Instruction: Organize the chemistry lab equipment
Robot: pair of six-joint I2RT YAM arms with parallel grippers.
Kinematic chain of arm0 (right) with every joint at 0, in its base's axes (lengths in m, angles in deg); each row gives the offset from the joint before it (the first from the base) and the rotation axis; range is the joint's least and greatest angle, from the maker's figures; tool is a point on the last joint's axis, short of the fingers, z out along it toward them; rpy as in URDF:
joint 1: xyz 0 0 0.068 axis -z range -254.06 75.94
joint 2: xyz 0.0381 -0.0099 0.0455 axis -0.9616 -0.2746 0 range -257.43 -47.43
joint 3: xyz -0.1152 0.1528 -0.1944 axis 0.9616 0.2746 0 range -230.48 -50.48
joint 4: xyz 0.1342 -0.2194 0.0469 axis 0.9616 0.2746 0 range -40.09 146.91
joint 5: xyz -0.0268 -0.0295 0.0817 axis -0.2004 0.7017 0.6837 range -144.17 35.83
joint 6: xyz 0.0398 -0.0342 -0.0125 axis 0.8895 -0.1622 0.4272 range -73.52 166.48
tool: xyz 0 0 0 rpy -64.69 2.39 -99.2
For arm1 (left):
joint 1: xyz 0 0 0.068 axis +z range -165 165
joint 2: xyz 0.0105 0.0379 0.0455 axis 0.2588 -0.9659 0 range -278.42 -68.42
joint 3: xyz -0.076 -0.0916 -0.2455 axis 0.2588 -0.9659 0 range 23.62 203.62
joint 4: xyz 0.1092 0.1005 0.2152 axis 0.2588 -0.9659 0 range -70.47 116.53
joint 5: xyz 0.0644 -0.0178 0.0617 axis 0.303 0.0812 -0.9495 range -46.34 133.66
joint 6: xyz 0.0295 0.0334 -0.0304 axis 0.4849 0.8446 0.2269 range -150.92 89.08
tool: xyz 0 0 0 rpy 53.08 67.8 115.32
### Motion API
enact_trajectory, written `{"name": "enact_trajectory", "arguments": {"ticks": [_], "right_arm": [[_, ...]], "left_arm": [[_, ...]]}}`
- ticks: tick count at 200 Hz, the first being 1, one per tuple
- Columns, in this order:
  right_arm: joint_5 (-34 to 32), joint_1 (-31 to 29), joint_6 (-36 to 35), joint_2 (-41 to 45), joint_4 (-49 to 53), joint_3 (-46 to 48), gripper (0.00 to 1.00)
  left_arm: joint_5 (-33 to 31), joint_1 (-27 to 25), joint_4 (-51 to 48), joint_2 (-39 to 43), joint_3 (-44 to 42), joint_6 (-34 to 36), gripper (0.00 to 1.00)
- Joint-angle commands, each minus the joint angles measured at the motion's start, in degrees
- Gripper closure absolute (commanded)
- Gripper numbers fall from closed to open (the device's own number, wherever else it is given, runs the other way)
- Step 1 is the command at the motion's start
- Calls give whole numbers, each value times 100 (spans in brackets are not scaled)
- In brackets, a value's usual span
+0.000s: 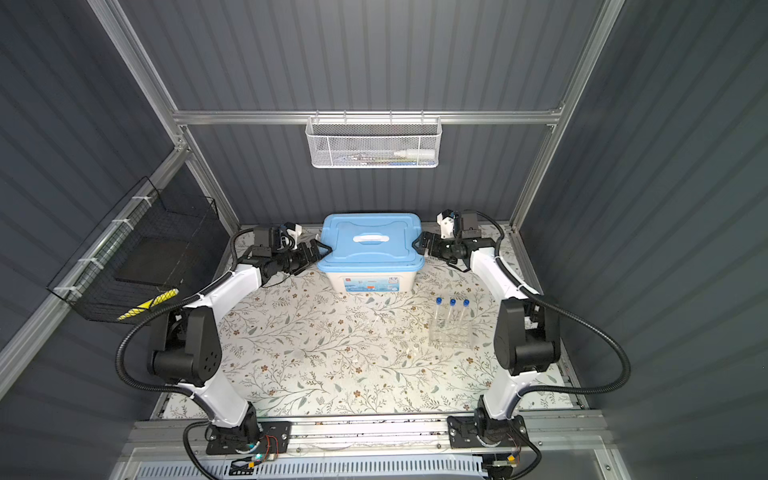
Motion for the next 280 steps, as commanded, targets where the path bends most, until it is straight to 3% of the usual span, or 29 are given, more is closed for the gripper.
{"name": "enact_trajectory", "arguments": {"ticks": [1, 49, 89, 134, 280], "right_arm": [[507, 119, 323, -141, -404, 66, 1], [1007, 123, 654, -390, -792, 45, 1], [982, 97, 765, -258, -848, 162, 12], [951, 14, 649, -91, -655, 117, 20], [484, -382, 570, 108, -398, -321, 20]], "left_arm": [[430, 62, 165, -159, 279, 80, 0], [605, 67, 404, -291, 349, 2, 1], [733, 67, 504, -317, 363, -132, 8], [470, 41, 476, -21, 395, -80, 14], [-126, -499, 95, 138, 728, 285, 17]]}}
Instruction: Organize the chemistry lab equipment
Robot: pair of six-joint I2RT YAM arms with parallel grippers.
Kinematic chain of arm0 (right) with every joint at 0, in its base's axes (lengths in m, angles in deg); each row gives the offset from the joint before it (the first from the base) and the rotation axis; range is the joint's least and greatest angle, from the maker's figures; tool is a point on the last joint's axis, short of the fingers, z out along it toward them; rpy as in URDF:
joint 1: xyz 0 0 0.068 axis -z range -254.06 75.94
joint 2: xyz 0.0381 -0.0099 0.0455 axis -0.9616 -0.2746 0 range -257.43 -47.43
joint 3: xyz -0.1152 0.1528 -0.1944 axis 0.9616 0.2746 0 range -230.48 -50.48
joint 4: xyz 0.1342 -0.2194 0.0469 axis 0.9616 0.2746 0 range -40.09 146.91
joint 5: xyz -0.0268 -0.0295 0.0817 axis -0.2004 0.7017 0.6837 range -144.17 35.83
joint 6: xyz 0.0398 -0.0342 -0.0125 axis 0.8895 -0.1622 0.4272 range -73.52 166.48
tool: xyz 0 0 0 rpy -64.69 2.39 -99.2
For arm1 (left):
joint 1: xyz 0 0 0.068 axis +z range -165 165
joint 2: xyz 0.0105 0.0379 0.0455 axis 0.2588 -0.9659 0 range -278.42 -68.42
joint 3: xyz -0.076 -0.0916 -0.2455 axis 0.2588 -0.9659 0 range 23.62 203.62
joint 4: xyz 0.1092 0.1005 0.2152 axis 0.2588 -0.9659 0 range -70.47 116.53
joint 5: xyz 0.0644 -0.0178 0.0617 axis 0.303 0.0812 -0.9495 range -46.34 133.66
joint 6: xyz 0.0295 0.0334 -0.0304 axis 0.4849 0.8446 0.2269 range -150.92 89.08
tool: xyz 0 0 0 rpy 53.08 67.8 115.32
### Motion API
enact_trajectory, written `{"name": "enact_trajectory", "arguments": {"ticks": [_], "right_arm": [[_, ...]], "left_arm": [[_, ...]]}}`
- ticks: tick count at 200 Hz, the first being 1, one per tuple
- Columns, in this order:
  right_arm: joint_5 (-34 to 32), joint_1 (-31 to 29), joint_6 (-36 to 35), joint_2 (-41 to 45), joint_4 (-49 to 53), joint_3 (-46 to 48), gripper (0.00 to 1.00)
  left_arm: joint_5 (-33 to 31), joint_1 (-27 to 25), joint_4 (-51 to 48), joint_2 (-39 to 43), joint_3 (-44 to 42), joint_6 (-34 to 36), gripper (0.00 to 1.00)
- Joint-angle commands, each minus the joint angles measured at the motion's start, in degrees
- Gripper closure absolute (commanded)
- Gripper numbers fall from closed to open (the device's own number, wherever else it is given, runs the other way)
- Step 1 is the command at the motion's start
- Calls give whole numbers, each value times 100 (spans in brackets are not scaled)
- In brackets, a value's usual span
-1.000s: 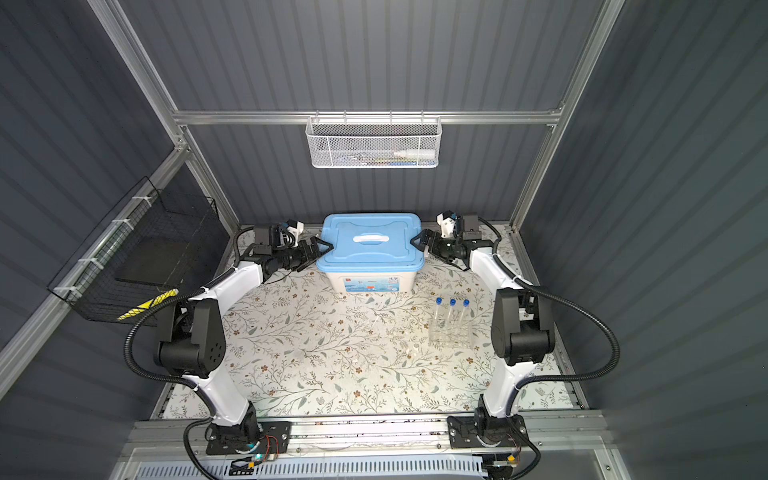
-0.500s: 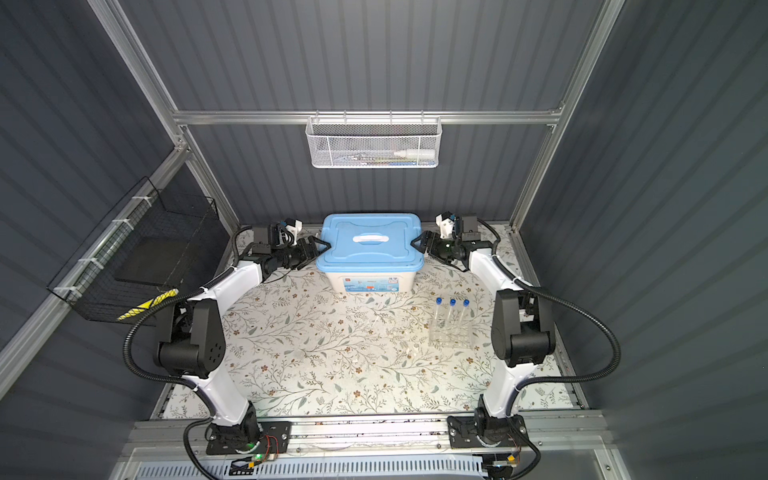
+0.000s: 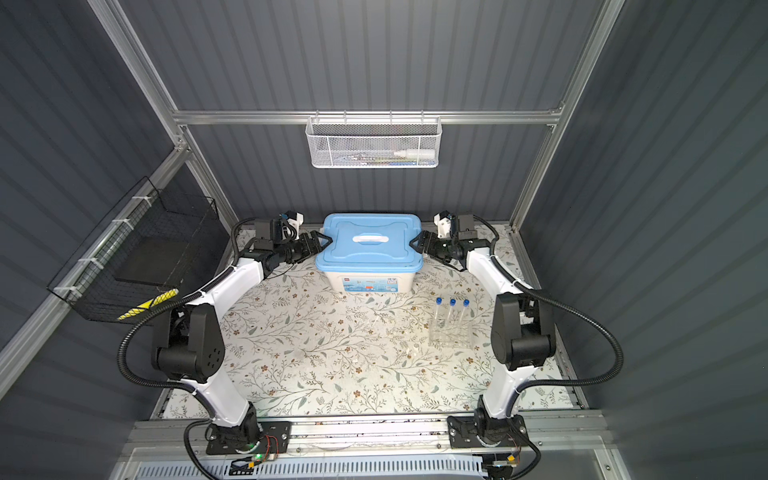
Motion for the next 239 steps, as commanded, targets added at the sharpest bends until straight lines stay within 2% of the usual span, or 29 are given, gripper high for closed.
{"name": "enact_trajectory", "arguments": {"ticks": [1, 100, 169, 197, 239], "right_arm": [[213, -223, -60, 213, -38, -287, 20], [149, -392, -42, 116, 116, -557, 20], [-62, -341, -183, 375, 212, -495, 14], [-177, -273, -183, 478, 188, -411, 12], [-356, -105, -303, 780, 157, -175, 5]], "left_arm": [[192, -274, -19, 166, 249, 147, 17], [-158, -471, -155, 163, 495, 186, 17], [-440, -453, -353, 360, 504, 288, 15], [-410, -342, -270, 421, 432, 117, 12], [-675, -262, -290, 721, 354, 246, 4]]}}
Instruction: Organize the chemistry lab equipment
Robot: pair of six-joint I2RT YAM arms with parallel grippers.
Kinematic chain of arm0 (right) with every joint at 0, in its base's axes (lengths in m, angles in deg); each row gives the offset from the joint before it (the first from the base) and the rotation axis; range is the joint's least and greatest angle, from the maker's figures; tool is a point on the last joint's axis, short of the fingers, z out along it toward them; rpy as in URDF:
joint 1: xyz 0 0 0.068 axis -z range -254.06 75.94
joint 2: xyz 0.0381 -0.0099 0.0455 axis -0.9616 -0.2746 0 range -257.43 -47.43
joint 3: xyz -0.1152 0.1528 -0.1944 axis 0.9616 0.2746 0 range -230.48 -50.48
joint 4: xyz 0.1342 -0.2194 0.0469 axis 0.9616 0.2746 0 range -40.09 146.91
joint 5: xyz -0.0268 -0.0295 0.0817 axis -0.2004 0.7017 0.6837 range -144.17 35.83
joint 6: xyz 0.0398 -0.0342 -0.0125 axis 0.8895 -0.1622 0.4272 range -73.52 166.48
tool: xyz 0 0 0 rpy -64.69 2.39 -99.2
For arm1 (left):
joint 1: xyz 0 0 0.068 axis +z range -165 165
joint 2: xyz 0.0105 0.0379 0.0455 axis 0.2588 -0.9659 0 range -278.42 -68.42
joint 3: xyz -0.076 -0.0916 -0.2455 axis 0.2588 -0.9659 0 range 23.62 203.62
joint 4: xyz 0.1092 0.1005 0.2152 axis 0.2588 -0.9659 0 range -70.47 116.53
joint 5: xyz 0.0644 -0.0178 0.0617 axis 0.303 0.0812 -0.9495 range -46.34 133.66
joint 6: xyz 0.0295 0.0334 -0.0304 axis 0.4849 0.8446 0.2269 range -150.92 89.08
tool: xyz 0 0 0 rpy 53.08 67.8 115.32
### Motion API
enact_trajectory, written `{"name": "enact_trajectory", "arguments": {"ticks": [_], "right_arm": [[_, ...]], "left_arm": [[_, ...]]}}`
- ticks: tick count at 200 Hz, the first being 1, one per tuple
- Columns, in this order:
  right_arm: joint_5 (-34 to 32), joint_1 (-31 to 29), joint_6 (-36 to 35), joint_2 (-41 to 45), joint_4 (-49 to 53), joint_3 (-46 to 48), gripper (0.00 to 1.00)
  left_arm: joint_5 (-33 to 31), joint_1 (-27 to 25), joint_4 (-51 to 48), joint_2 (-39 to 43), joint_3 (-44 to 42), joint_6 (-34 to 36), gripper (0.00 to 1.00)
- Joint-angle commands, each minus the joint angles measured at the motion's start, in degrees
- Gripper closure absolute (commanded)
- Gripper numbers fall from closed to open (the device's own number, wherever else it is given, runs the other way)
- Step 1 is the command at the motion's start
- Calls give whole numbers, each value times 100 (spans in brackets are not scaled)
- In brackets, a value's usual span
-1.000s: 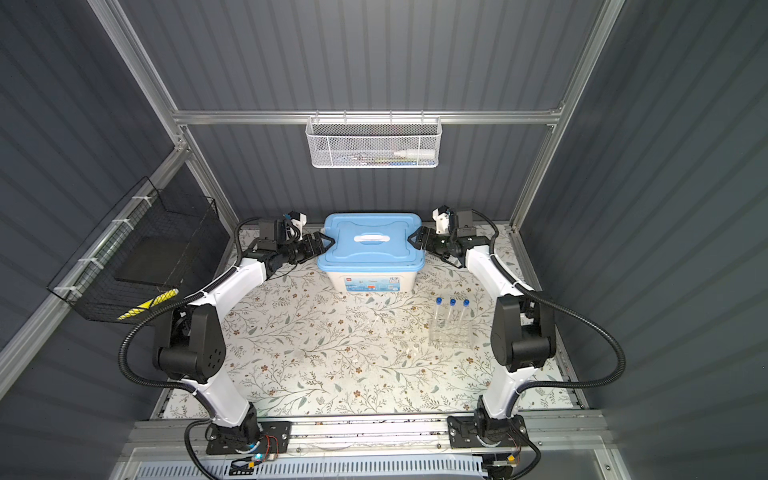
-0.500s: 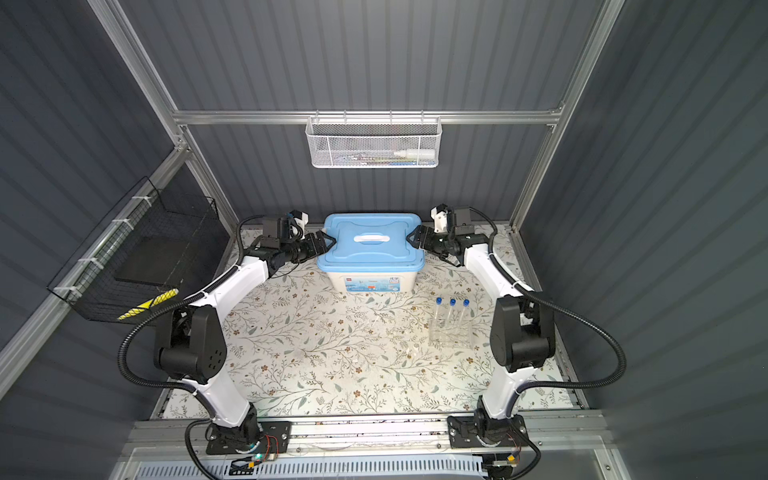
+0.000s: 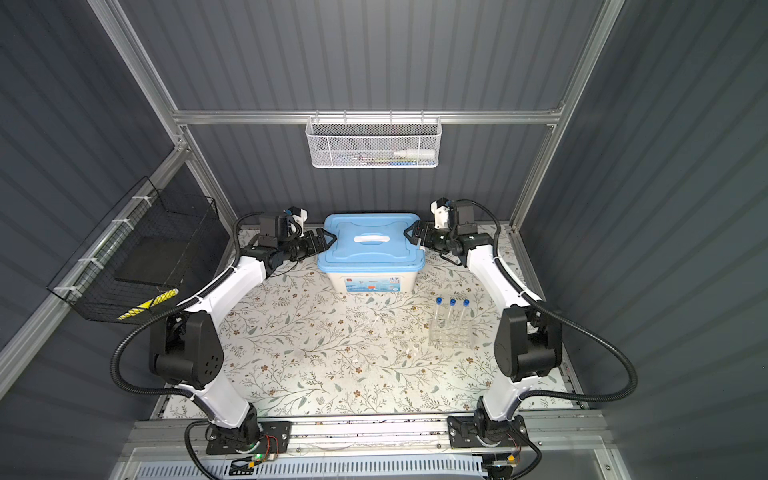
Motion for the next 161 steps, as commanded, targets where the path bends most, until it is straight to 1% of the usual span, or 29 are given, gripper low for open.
{"name": "enact_trajectory", "arguments": {"ticks": [1, 10, 31, 34, 43, 46, 52, 61, 73, 97, 106, 116, 136, 161], "right_arm": [[-64, 98, -159, 228, -32, 122, 4], [-113, 133, -209, 290, -17, 154, 2], [-414, 243, -396, 495, 39, 290, 1], [-495, 261, -431, 532, 52, 323, 1], [-722, 313, -579, 669, 66, 442, 1], [-966, 335, -631, 723, 68, 494, 1], [-1174, 378, -735, 837, 61, 601, 1], [-1351, 470, -875, 1022, -11, 809, 1], [-1535, 610, -1071, 1310, -230, 1145, 1], [-2126, 915, -1352, 1856, -800, 1912, 1], [-2365, 1035, -1384, 2022, -1023, 2216, 1], [-2474, 1199, -1385, 2161, -1269, 2535, 1], [-2745, 1429, -1456, 2350, -1741, 3106, 1], [-3111, 1472, -1763, 2424, -2232, 3660, 1]], "left_arm": [[-27, 41, 170, 360, 103, 91, 4], [-70, 58, 156, 405, -105, 100, 1], [-161, 129, 98, 500, -195, 124, 0], [-345, 144, 85, 515, -215, 131, 0], [-506, 185, 28, 590, -279, 185, 0], [-569, 198, 4, 614, -302, 212, 0], [-738, 216, -49, 671, -347, 269, 0], [-1061, 248, -122, 788, -444, 376, 0], [-1462, 270, -178, 955, -585, 559, 0], [-2398, 304, -312, 1208, -875, 830, 0], [-2670, 321, -328, 1271, -990, 927, 0], [-2984, 339, -313, 1340, -1130, 1010, 0], [-3406, 385, -93, 1427, -1492, 1210, 0], [-3764, 445, 371, 1453, -2021, 1535, 0]]}}
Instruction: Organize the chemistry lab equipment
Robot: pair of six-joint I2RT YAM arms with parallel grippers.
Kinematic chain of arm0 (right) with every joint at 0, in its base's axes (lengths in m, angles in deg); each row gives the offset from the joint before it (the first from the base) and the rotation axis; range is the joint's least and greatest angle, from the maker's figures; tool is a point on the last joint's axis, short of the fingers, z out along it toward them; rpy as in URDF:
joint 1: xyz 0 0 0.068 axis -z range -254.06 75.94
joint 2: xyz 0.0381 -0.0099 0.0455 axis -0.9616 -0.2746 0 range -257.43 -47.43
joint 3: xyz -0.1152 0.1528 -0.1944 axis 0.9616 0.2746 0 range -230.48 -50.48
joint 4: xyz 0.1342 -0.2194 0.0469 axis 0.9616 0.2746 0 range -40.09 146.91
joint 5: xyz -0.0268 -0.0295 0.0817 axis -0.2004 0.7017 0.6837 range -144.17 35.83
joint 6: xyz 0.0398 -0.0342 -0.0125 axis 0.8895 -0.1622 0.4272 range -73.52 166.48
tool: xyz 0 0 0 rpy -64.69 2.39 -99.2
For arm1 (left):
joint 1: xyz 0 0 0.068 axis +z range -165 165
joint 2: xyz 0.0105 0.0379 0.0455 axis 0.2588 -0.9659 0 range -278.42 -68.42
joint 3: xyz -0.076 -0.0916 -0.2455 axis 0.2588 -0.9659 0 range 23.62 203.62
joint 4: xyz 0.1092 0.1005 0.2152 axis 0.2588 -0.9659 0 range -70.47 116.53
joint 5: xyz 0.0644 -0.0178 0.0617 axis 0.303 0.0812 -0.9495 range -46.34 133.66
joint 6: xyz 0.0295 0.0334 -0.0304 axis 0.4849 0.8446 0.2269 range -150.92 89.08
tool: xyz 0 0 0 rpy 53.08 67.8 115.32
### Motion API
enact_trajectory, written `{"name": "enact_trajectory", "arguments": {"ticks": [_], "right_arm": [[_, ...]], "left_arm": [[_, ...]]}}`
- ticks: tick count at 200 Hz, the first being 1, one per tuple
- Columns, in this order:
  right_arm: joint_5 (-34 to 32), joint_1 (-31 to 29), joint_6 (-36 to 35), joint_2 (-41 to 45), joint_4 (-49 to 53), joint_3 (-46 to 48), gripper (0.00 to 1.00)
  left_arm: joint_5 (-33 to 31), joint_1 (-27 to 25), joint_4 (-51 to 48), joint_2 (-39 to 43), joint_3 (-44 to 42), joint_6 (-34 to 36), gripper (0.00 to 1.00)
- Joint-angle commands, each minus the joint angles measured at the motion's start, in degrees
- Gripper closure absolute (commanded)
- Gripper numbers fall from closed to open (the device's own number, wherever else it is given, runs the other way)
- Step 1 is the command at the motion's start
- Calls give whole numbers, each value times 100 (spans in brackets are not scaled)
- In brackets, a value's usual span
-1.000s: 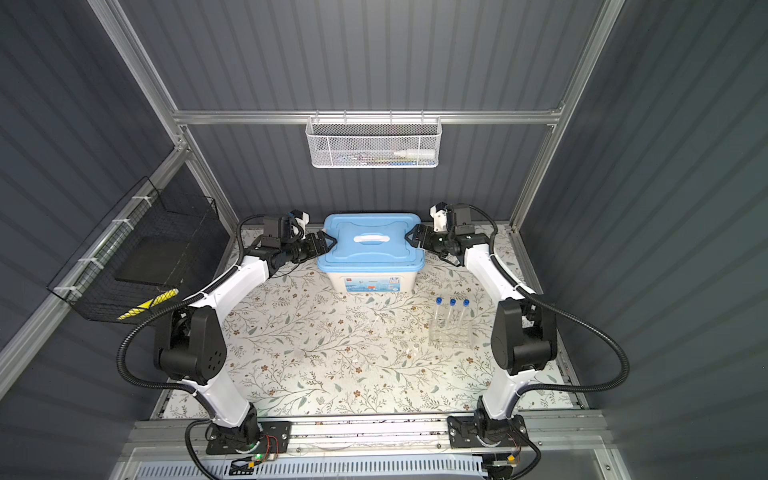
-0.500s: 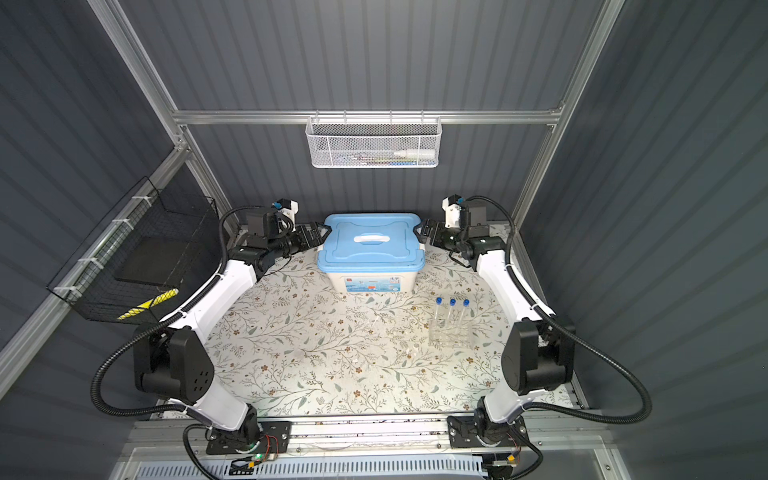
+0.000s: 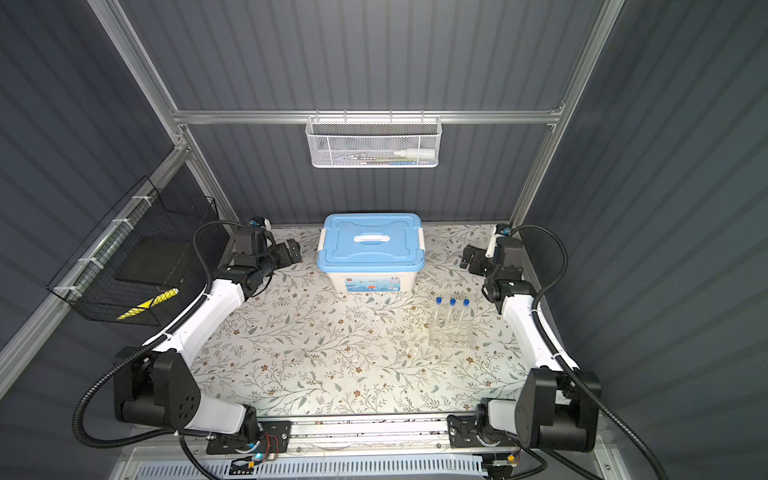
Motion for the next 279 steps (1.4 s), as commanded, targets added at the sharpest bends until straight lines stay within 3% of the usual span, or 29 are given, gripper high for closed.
{"name": "enact_trajectory", "arguments": {"ticks": [1, 65, 131, 186, 279], "right_arm": [[-551, 14, -397, 70, -733, 383, 1], [-722, 14, -559, -14, -1915, 1543, 1], [-505, 6, -657, 231, -2967, 2433, 1], [-471, 1, -731, 149, -3536, 2845, 1], [-120, -12, -751, -4, -4383, 3132, 1]], "left_arm": [[-746, 61, 365, 60, -436, 500, 0], [-1174, 97, 1822, -132, -1641, 1015, 0], [-860, 132, 2714, -186, -2368, 1304, 0], [-782, 141, 3922, -220, -3166, 1535, 0], [-832, 149, 5005, -630, -3611, 1870, 0]]}}
